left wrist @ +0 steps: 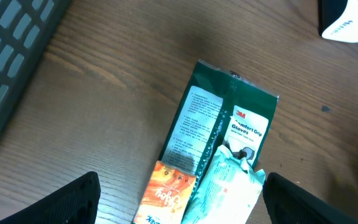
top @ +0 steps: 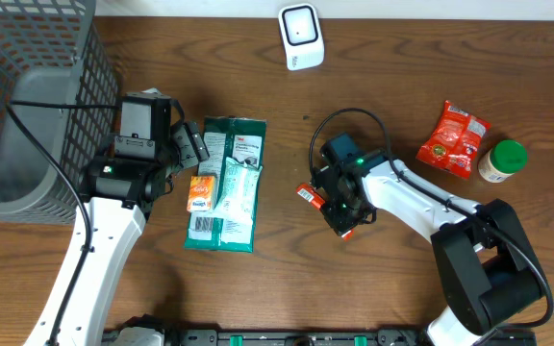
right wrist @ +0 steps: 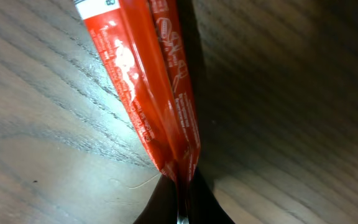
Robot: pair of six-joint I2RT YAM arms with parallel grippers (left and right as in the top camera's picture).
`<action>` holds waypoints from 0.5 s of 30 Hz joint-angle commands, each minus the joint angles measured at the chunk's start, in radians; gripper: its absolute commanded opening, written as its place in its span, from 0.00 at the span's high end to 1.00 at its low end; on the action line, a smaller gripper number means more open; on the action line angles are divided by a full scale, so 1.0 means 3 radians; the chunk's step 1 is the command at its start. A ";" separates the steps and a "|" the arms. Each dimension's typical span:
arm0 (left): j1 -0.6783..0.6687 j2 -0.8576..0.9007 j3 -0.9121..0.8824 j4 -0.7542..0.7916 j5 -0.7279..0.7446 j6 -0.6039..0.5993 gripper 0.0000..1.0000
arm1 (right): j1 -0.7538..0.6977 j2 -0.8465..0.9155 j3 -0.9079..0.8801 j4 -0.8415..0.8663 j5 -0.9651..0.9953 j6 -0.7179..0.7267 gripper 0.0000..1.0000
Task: Scan the item barcode
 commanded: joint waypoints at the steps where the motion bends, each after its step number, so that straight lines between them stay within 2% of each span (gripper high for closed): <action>1: 0.0014 0.0013 0.0014 0.0000 -0.0032 0.0029 0.16 | -0.0017 -0.0019 0.0085 -0.0014 -0.0177 0.0084 0.96; 3: 0.0014 0.0013 0.0014 0.0000 -0.0032 0.0029 0.16 | -0.0042 -0.0022 0.0086 -0.0008 -0.0189 0.0097 0.68; 4: 0.0014 0.0013 0.0014 0.0000 -0.0032 0.0029 0.16 | -0.0056 -0.0020 0.0086 -0.0005 -0.0188 0.0097 0.65; 5: 0.0014 0.0013 0.0014 0.0000 -0.0032 0.0029 0.15 | -0.0080 -0.0022 0.0086 -0.0008 -0.0207 0.0100 0.64; 6: 0.0014 0.0013 0.0014 0.0000 -0.0032 0.0029 0.16 | -0.0088 -0.0027 0.0090 -0.0018 -0.0239 0.0111 0.67; 8: 0.0014 0.0013 0.0014 0.0000 -0.0032 0.0029 0.16 | -0.0088 -0.0042 0.0135 -0.0081 -0.0319 0.0108 0.80; 9: 0.0014 0.0013 0.0014 0.0000 -0.0032 0.0029 0.16 | -0.0086 -0.0056 0.0168 -0.0128 -0.0354 0.0108 0.82; 15: 0.0014 0.0013 0.0014 0.0000 -0.0032 0.0029 0.16 | 0.0027 -0.0289 0.0404 -0.0374 -0.0324 0.0067 0.68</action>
